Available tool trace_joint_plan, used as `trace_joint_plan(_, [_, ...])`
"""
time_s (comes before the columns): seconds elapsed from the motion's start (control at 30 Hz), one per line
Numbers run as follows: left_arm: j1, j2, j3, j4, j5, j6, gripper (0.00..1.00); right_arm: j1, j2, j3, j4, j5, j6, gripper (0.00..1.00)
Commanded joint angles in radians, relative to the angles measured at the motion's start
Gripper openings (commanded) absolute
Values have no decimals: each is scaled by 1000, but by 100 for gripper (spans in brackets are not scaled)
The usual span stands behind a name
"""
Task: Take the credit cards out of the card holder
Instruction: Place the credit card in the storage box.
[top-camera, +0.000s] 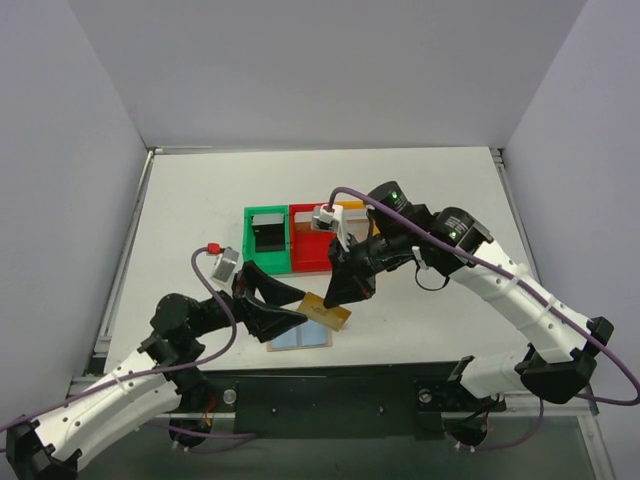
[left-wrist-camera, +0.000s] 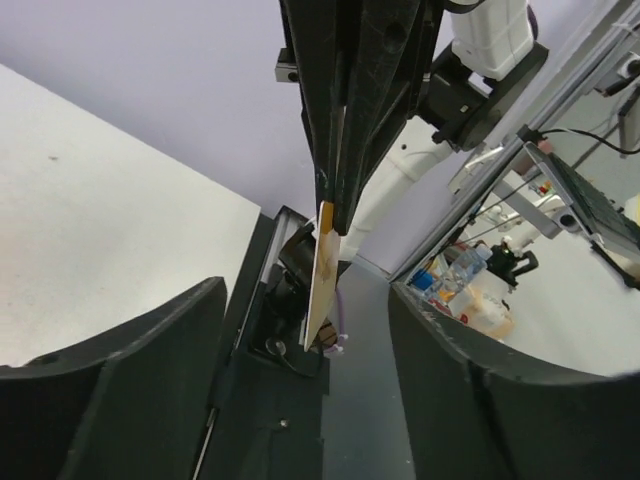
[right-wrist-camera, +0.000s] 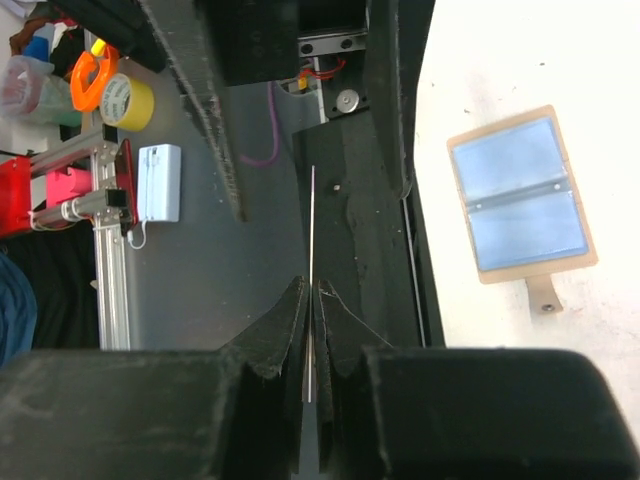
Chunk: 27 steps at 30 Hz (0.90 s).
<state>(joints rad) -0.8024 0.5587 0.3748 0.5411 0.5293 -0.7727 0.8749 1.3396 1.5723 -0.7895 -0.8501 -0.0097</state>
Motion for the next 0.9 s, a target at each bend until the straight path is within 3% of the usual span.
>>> trace_joint_plan(0.0, [3, -63, 76, -227, -122, 30, 80, -40, 29, 43, -26, 14, -74, 0])
trace_joint_plan(0.2, [3, -244, 183, -671, -397, 119, 82, -105, 153, 195, -134, 199, -234, 0])
trace_joint_plan(0.33, [2, -407, 196, -800, -587, 90, 83, -105, 282, 259, -123, 397, -366, 0])
trace_joint_plan(0.4, [3, -466, 187, -816, -606, 72, 83, -119, 348, 300, -119, 468, -432, 0])
trace_joint_plan(0.53, [0, -526, 177, -865, -629, 35, 83, -134, 444, 371, -96, 467, -542, 0])
trace_joint_plan(0.7, [0, -553, 162, -902, -632, 9, 82, -132, 480, 353, 33, 496, -666, 0])
trace_joint_plan(0.87, [0, -611, 148, -926, -640, -2, 81, -154, 538, 359, 44, 479, -817, 0])
